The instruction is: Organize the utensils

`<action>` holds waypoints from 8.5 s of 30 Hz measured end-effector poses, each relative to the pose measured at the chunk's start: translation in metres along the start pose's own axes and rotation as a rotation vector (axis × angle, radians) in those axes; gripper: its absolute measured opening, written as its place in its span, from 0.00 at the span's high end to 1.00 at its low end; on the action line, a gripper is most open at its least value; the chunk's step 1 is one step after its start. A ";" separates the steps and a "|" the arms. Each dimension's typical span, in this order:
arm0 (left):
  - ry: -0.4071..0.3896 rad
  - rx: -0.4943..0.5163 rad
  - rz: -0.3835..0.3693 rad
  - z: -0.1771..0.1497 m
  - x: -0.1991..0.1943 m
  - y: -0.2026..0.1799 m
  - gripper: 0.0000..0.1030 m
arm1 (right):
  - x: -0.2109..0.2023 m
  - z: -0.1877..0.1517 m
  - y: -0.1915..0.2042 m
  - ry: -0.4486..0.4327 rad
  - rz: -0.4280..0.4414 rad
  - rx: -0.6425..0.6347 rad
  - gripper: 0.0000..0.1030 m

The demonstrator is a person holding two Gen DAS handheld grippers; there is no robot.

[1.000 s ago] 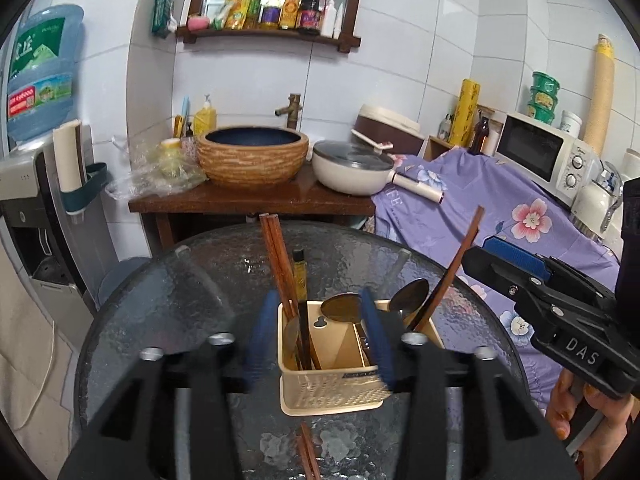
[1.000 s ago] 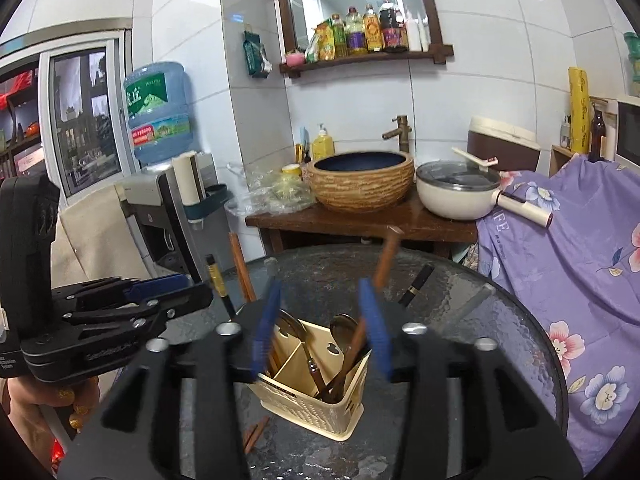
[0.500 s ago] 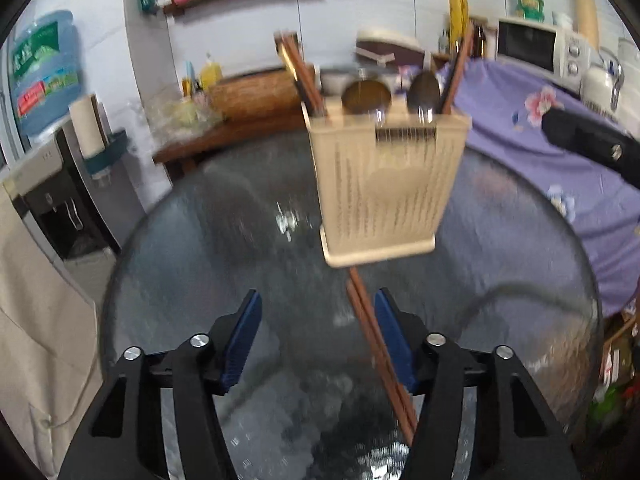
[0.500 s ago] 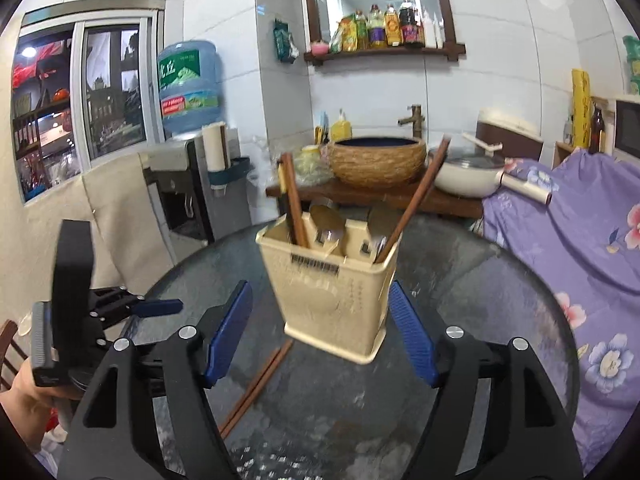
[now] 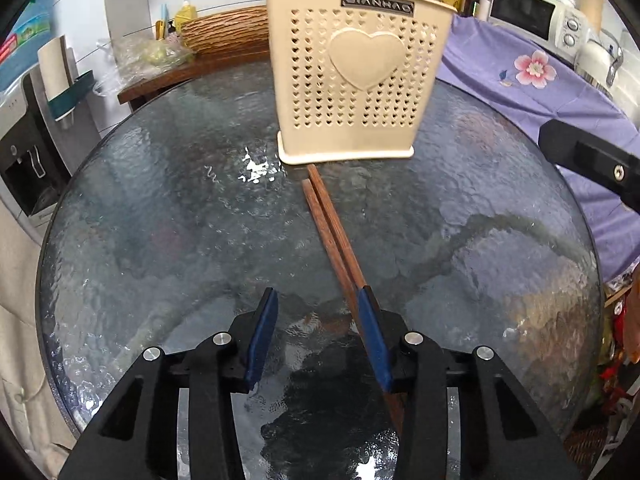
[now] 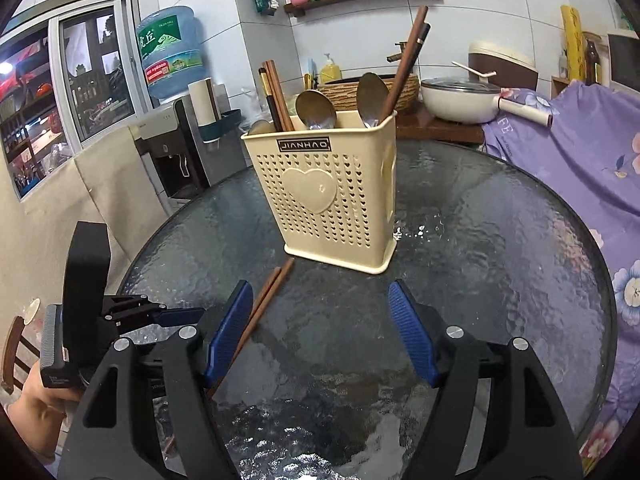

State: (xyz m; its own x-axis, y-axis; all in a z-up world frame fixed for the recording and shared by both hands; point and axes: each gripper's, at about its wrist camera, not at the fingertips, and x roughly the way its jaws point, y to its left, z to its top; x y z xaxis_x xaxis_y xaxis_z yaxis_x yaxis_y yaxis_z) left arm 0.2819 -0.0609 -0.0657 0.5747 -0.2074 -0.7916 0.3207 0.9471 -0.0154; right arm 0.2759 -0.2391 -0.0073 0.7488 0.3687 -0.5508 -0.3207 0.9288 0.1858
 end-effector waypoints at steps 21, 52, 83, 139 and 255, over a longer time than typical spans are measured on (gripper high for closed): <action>0.010 -0.039 0.054 -0.010 -0.003 0.016 0.61 | 0.034 -0.011 0.027 0.104 0.027 -0.046 0.32; 0.060 -0.014 0.059 0.034 0.030 0.040 0.83 | 0.096 0.004 0.037 0.232 -0.033 -0.010 0.36; 0.065 -0.100 0.137 0.055 0.043 0.104 0.94 | 0.173 0.010 0.086 0.377 -0.185 -0.088 0.79; -0.383 -0.012 -0.045 0.090 -0.152 0.016 0.94 | -0.051 0.098 0.050 -0.141 0.226 -0.027 0.93; -0.626 -0.179 0.225 -0.150 -0.207 -0.038 0.06 | -0.203 -0.155 0.096 -0.386 -0.170 -0.118 0.06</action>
State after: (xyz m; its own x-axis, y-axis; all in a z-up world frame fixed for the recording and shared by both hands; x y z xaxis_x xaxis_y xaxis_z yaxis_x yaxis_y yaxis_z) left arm 0.0378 -0.0169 0.0072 0.9567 -0.0528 -0.2862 0.0444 0.9984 -0.0359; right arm 0.0034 -0.2300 -0.0039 0.9513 0.2191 -0.2167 -0.2217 0.9750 0.0124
